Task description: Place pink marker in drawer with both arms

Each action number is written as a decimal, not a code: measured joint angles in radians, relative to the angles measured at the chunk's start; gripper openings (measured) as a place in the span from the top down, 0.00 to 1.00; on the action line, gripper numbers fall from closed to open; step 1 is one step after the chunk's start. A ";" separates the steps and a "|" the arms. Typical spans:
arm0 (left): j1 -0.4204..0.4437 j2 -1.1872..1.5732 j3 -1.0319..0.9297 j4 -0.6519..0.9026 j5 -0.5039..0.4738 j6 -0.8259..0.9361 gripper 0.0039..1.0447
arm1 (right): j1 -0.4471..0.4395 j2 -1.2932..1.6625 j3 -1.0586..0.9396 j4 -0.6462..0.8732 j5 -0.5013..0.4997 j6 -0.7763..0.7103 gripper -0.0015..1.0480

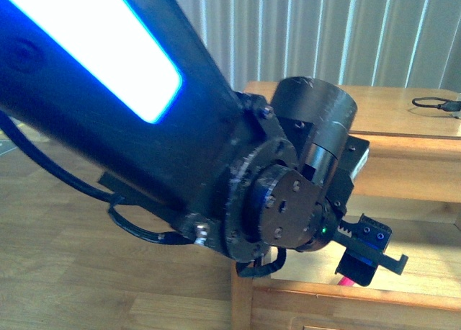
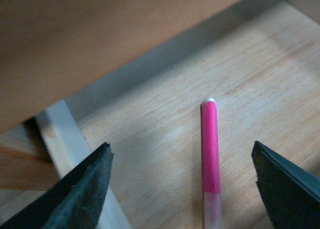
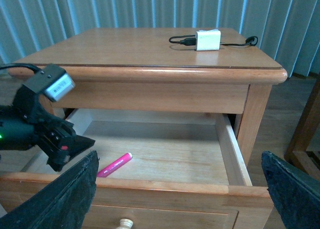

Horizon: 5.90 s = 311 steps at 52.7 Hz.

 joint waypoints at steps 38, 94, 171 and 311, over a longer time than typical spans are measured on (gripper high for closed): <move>0.183 -0.844 -0.562 0.161 -0.245 0.011 0.06 | 0.000 0.000 0.000 0.000 0.000 0.000 0.08; 0.651 -1.975 -1.214 -0.271 0.011 -0.124 0.67 | 0.000 0.000 0.000 0.000 0.000 0.000 0.08; 0.652 -2.062 -1.295 -0.256 0.012 -0.109 0.05 | 0.196 0.688 0.192 -0.257 -0.063 0.128 0.08; 0.652 -2.062 -1.295 -0.256 0.012 -0.109 0.06 | 0.119 1.397 0.404 0.612 0.158 0.054 0.08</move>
